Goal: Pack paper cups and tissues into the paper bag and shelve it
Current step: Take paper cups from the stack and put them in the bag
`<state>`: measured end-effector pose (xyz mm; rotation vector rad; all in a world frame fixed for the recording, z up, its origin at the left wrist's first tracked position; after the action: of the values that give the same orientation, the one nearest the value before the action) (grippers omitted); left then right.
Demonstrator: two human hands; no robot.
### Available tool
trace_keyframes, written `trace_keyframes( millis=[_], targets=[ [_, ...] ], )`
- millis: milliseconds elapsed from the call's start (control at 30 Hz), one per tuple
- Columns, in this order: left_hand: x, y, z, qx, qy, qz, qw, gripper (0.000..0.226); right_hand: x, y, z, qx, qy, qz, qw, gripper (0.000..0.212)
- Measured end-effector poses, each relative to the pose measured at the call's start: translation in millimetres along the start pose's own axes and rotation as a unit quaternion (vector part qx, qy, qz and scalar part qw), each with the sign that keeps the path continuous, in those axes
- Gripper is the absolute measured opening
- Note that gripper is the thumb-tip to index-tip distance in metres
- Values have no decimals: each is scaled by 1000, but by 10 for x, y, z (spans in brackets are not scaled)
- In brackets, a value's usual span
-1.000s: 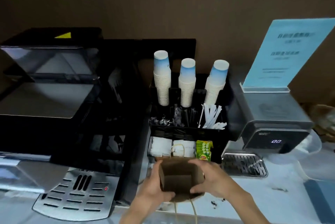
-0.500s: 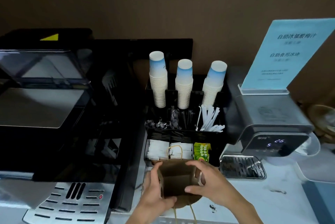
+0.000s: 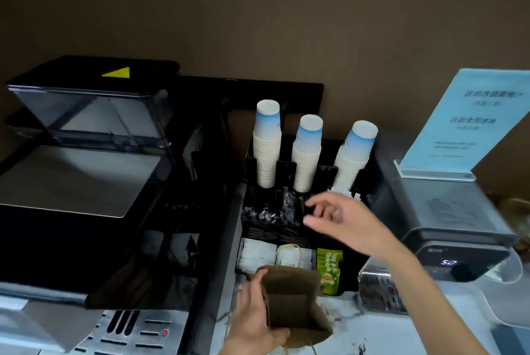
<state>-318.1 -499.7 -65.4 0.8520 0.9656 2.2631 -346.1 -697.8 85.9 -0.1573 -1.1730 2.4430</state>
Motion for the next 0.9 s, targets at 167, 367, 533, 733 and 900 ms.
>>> trace_keyframes(
  millis=[167, 367, 533, 733, 900],
  targets=[
    [-33, -24, -30, -36, 7, 20, 999, 112, -1037, -893, 532, 114, 144, 125, 975, 35],
    [-52, -40, 44, -99, 91, 18, 991, 108, -1959, -1235, 477, 185, 144, 113, 966, 39],
    [42, 180, 177, -180, 165, -17, 969, 80, -2270, -1117, 297, 235, 97, 61, 965, 31],
    [155, 213, 107, -245, 209, -36, 946, 47, -2326, -1117, 223, 224, 77, 55, 970, 24],
    [111, 186, 112, -224, 216, -22, 950, 73, -2298, -1222, 341, 215, 90, 69, 970, 24]
  ],
)
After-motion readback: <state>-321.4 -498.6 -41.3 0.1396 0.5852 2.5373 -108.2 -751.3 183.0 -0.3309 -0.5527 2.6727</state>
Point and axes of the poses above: each hand's wrist, its own x-axis away from the middle knuckle, its own z-axis out of the back of the hand, y = z × x, the point moved 10 cm from there along -x, towards the middle knuckle, and after that the axes turned 3 degrees about y, right-handed, at the moved point
